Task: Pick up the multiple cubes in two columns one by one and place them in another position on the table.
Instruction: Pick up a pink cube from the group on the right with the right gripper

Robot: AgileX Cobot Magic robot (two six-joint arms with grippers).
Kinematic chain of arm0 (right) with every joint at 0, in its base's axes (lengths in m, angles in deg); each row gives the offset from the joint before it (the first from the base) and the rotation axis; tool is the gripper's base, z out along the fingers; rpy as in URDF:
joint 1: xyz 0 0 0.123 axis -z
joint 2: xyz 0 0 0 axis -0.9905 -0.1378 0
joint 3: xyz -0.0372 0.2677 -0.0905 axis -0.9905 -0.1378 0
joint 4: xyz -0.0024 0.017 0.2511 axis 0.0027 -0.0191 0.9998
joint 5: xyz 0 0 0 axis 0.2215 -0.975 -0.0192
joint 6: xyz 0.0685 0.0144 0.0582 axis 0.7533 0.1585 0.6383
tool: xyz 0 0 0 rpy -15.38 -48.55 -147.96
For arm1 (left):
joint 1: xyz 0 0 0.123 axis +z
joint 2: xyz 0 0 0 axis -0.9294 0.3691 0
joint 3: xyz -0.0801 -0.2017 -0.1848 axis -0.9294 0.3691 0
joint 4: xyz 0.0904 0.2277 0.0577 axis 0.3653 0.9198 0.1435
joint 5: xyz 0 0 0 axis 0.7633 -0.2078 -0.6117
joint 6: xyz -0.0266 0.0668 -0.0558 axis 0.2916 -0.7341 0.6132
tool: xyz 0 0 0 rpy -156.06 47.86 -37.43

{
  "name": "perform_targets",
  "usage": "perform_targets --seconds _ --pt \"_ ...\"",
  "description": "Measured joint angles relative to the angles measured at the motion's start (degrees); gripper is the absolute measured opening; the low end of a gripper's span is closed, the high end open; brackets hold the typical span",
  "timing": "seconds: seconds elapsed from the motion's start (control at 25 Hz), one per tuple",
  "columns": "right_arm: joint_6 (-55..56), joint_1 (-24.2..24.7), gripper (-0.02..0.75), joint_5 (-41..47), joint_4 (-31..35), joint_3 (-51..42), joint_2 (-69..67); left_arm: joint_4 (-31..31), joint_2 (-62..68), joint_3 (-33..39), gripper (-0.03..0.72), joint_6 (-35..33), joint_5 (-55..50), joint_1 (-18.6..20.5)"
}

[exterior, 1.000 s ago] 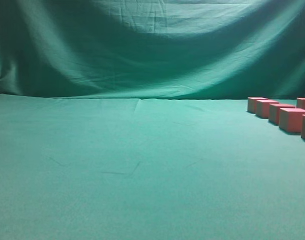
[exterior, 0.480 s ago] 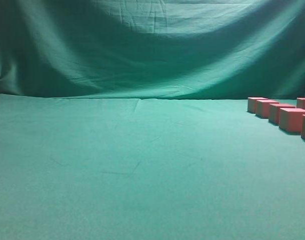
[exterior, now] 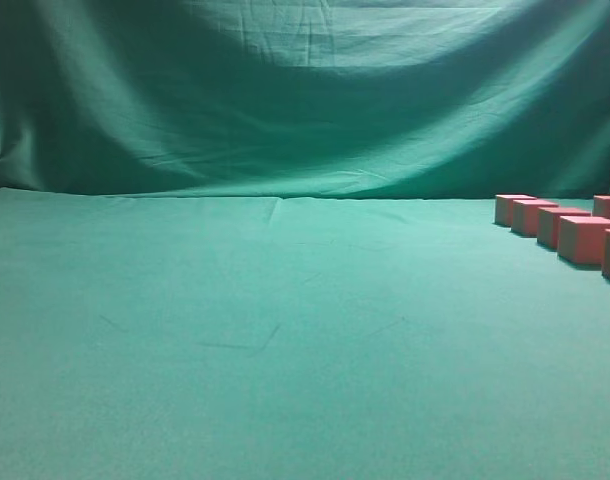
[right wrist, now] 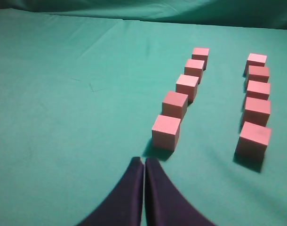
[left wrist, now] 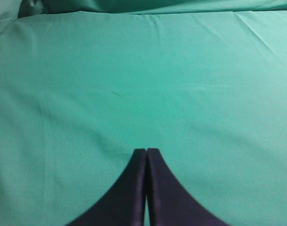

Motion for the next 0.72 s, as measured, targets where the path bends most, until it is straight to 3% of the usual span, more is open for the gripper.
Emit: perform_targets --seconds 0.28,0.4,0.52,0.72 --pt "0.1 0.0 0.0 -1.2 0.4 -0.1 0.0 0.0 0.0 0.0 0.0 0.0 0.0 0.0" --pt "0.5 0.0 0.0 -4.6 4.3 -0.2 0.0 0.0 0.0 0.0 0.0 0.0 0.0 0.0" --pt "0.8 -0.5 0.0 -12.2 12.6 -0.2 0.0 0.0 0.0 0.0 0.0 0.0 0.0 0.0" --pt "0.8 -0.8 0.0 -20.1 14.9 -0.2 0.0 0.0 0.0 0.0 0.0 0.0 0.0 0.0"
